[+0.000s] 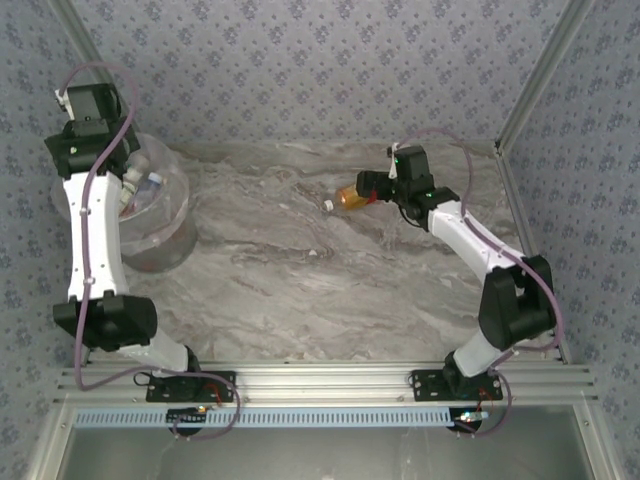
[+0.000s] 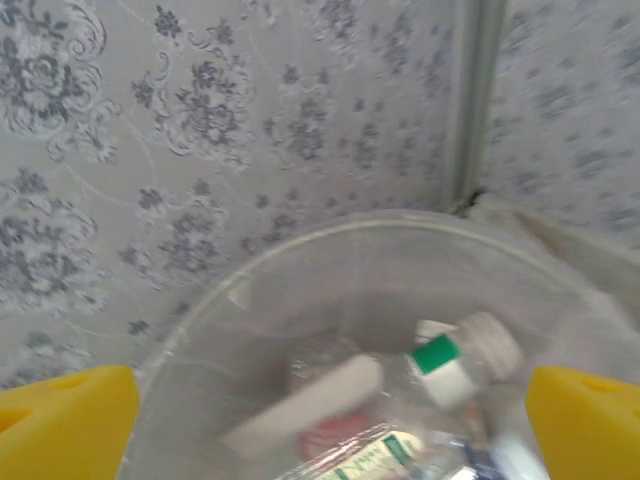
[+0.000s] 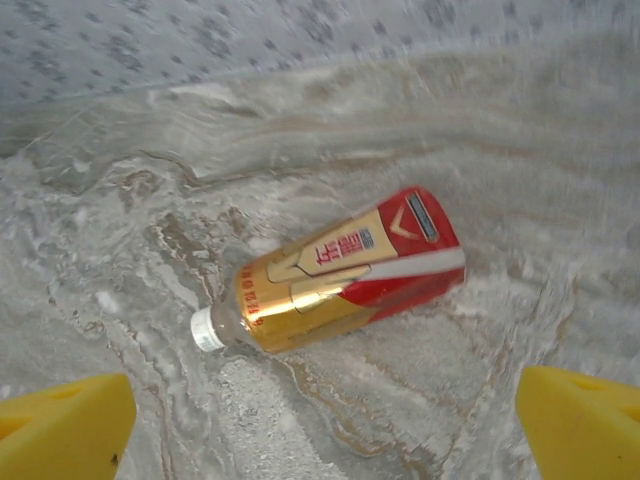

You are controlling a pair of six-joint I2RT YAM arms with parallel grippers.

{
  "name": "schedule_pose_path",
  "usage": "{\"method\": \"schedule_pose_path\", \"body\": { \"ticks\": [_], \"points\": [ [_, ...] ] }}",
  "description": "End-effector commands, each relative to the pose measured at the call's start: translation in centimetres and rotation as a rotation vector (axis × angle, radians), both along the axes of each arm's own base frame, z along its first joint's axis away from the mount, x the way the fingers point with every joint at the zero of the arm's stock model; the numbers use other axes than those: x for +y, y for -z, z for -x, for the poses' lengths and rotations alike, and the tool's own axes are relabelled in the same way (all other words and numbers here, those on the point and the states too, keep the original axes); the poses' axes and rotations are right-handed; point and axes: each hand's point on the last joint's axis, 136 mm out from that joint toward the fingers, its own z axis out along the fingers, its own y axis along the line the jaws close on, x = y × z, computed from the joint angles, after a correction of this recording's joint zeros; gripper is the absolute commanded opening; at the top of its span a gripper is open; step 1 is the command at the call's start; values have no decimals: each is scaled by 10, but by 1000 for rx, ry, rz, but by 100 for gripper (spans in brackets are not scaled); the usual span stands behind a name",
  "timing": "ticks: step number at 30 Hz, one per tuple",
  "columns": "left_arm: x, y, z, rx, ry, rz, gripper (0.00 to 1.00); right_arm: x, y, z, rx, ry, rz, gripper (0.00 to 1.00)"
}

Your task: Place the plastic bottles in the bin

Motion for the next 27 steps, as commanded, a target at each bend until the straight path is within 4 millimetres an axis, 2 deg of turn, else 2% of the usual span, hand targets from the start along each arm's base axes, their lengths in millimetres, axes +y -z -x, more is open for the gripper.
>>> {"method": "schedule_pose_path", "body": {
  "ticks": [1,5,8,11,17,18,20,22,27],
  "points": [
    [-32,7,-2,-100,99,213,99,-5,39,-11,158,166,-166,100],
    [-65,6,-1,-155,229,368,99,4,60,-44,214,306,-260,100],
    [-87,-3,4,-215,330,440,99,-4,83,-55,251,492,-263,100],
    [-101,-12,7,-274,399,476,99,-10,93,-63,269,620,-312,100],
    [-95,-5,14,-280,360,465,99,-11,114,-82,260,740,-316,100],
    [-94,-11,13,-310,364,452,99,-7,118,-85,274,730,-304,100],
    [-95,-14,14,-320,375,448,99,-2,131,-86,329,714,-248,100],
    [-97,-15,14,-317,389,449,99,1,134,-87,345,702,-201,100],
    [-101,-15,13,-309,420,433,99,-5,143,-90,324,741,-123,94]
  ]
}}
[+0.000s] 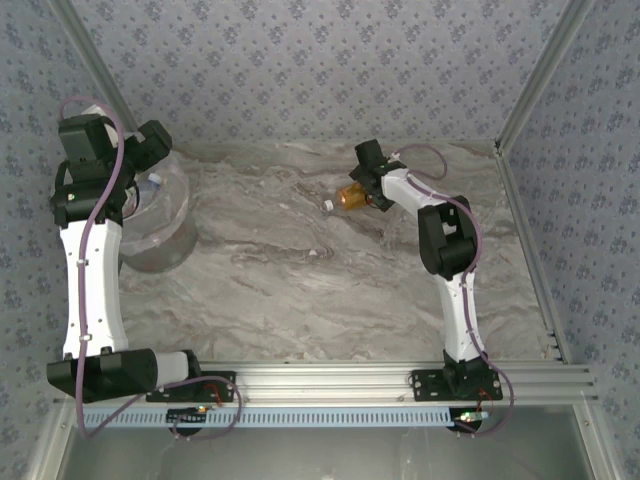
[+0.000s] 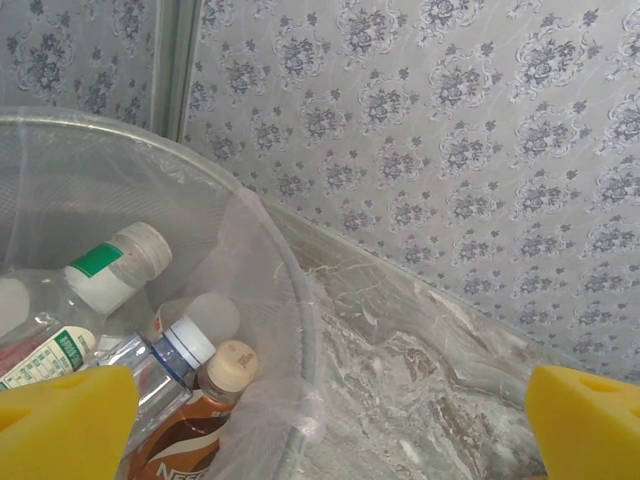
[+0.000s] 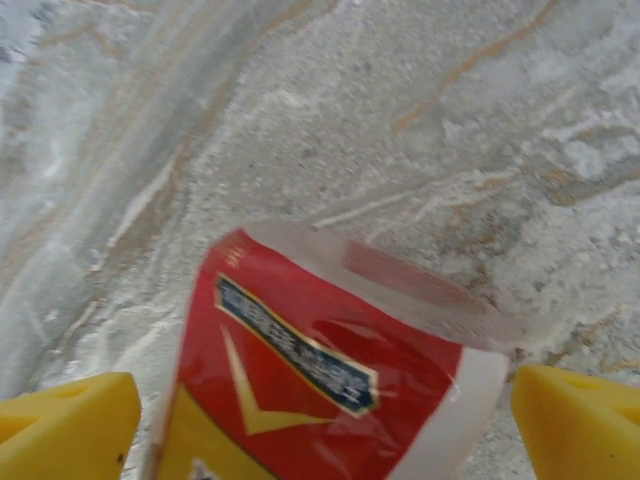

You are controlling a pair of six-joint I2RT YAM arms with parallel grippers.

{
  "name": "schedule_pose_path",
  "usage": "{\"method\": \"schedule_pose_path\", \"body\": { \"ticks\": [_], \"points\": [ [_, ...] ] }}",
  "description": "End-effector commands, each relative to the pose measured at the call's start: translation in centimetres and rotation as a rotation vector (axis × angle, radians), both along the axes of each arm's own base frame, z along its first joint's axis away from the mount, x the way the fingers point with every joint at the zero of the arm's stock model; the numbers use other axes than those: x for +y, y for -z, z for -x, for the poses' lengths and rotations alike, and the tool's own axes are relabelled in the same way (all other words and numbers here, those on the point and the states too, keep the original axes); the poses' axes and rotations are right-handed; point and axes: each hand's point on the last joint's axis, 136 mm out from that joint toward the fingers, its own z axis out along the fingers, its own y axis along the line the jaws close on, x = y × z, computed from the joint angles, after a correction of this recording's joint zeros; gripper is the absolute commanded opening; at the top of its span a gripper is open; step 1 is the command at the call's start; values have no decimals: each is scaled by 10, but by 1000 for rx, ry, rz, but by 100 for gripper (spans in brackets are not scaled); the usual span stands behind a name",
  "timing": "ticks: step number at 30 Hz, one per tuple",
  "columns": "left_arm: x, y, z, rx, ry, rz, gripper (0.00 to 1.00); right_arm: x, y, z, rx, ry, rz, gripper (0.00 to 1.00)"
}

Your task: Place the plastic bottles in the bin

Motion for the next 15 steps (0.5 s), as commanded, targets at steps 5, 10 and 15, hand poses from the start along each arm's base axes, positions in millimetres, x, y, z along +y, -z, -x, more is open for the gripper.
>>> {"method": "schedule_pose_path", "body": {
  "ticks": [5,10,15],
  "points": [
    [0,-14,2,-41,13,-42,99,-4,19,-6,83,6,140,90],
    [-15,-4,-6,-15,89,5,99,5,23,-14,71,-63,157,78],
    [-23,2,-16,1,126,30,99,18,5,-22,-33,-134,162,64]
  ]
}}
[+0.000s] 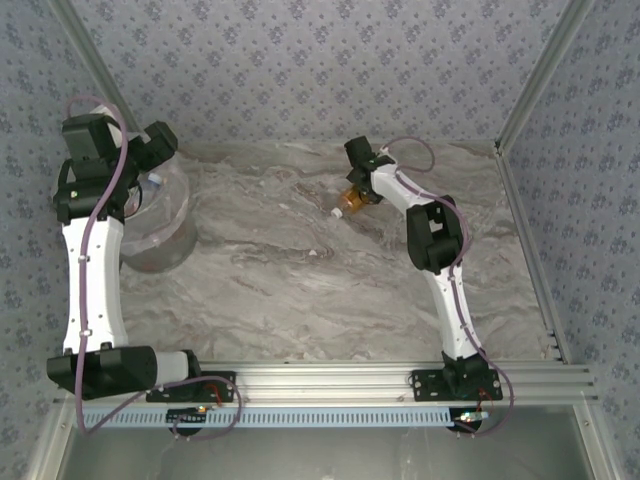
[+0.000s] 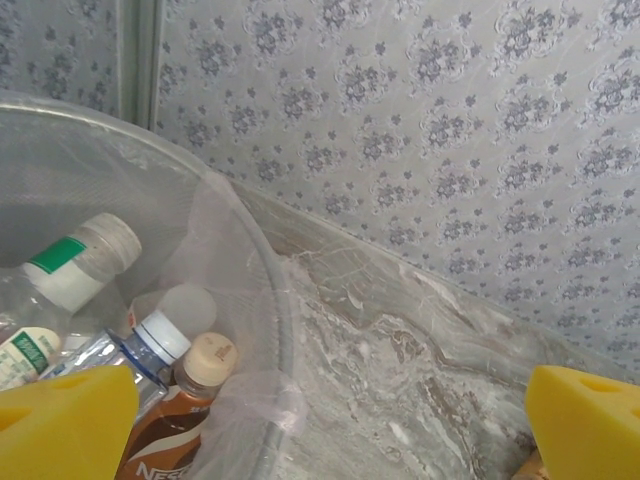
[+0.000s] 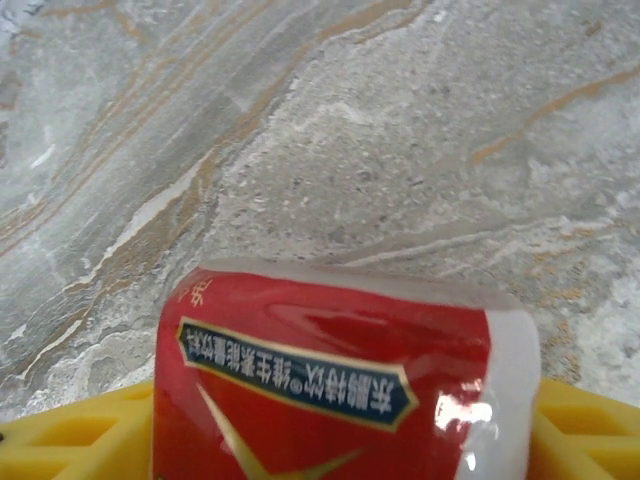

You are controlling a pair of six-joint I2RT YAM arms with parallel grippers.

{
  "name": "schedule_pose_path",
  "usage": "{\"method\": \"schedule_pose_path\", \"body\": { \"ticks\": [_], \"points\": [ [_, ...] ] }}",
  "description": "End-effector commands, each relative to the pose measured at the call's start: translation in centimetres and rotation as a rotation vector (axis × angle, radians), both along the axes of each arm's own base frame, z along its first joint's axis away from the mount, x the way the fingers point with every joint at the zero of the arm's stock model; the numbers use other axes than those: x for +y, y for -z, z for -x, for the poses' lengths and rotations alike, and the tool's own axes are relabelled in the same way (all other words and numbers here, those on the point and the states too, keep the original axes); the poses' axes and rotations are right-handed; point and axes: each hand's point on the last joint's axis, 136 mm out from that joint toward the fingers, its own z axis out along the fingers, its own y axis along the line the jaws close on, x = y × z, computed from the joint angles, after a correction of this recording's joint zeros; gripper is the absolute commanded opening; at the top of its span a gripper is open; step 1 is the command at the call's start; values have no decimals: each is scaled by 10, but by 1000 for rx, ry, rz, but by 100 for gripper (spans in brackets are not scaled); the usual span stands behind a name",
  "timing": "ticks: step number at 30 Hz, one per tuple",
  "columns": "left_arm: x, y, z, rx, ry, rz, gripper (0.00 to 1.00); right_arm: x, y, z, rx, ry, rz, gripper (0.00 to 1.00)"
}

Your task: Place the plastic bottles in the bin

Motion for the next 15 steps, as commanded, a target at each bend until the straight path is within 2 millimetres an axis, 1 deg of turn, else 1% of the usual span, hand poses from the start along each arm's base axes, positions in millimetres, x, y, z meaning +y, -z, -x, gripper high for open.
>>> {"method": "schedule_pose_path", "body": {
  "ticks": [1,5,11,12,13,15],
  "points": [
    [-17,-9,-8,-24,80,33,99,6,-8,4,-46,-61,37,62],
    [-50,-18,-5,-49,224,56,99,18,-37,9,-179,-110,-13,58],
    [-102,-32,9,-109,419,73,99,26,-77,22,-331,-146,-110,58],
    [-110,-31,10,-113,449,80,99,28,-87,25,-365,-151,-128,58],
    [-116,-30,11,-108,472,84,99,29,-92,27,-384,-155,-137,58],
    [-129,-24,12,-92,512,89,99,34,-113,34,-445,-171,-165,57]
  ]
}}
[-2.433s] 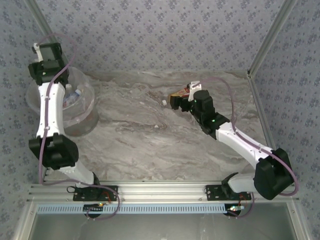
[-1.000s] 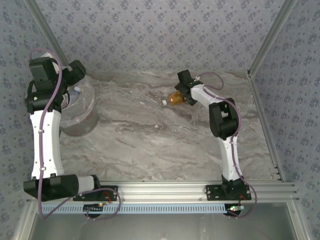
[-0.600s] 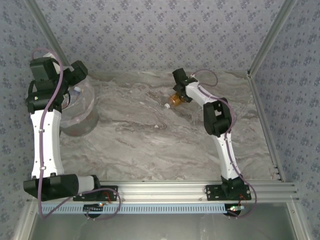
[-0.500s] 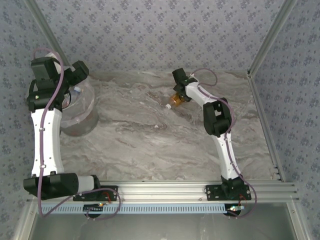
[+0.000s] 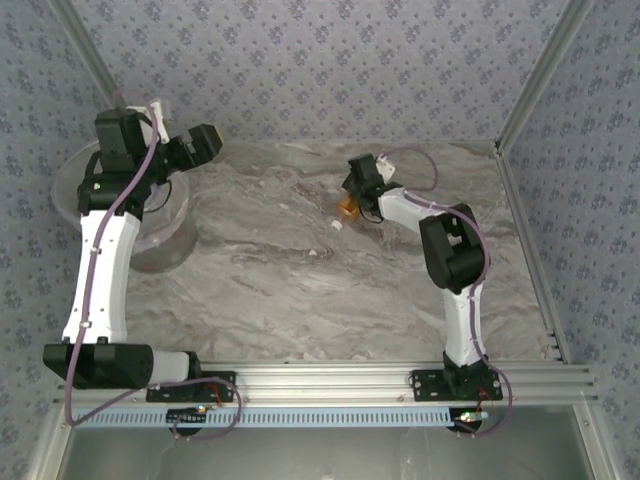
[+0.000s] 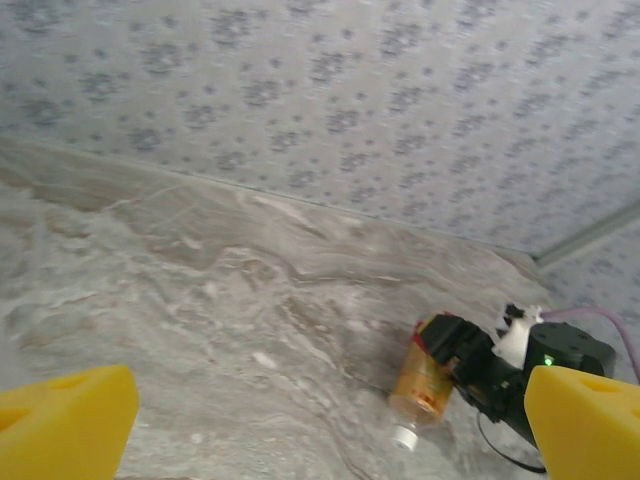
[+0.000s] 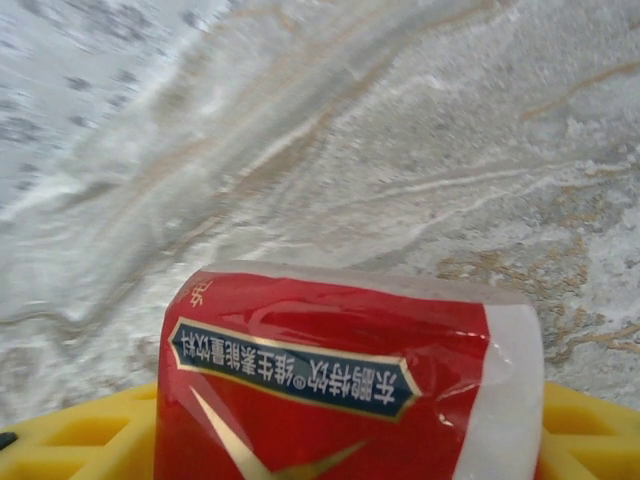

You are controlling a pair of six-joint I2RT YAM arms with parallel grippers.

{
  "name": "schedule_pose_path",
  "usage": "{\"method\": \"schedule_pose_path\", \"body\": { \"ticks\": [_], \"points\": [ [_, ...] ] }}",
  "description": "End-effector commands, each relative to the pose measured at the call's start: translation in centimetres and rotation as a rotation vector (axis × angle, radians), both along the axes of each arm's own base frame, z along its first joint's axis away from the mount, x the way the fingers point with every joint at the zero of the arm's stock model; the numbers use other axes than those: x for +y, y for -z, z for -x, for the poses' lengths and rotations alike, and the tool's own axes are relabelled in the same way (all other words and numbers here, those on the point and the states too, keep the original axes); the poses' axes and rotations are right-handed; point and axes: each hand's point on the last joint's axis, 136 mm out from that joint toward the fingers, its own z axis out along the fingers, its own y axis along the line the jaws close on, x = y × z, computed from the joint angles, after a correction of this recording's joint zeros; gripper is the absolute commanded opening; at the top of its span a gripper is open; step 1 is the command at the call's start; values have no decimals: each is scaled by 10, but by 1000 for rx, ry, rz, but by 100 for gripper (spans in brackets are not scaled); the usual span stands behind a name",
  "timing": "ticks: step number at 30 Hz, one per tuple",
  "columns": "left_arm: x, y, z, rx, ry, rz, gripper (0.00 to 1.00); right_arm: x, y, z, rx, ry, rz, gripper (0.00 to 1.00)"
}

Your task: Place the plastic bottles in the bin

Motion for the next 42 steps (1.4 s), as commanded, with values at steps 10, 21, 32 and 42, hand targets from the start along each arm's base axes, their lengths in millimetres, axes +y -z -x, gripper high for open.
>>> {"method": "schedule_pose_path", "body": {
  "ticks": [10,21,32,42],
  "points": [
    [-126,20,30,-36,460,16,99,58,-180,34,-416,-189,-256,57],
    [-187,76,28,60,574,-50,99,102,-254,77,-517,-355,-423,57],
    [-214,98,9,61,597,-66,97,125,-284,93,-558,-456,-522,57],
    [-224,109,12,100,640,-51,53,132,-298,100,-567,-506,-563,65]
  ]
}}
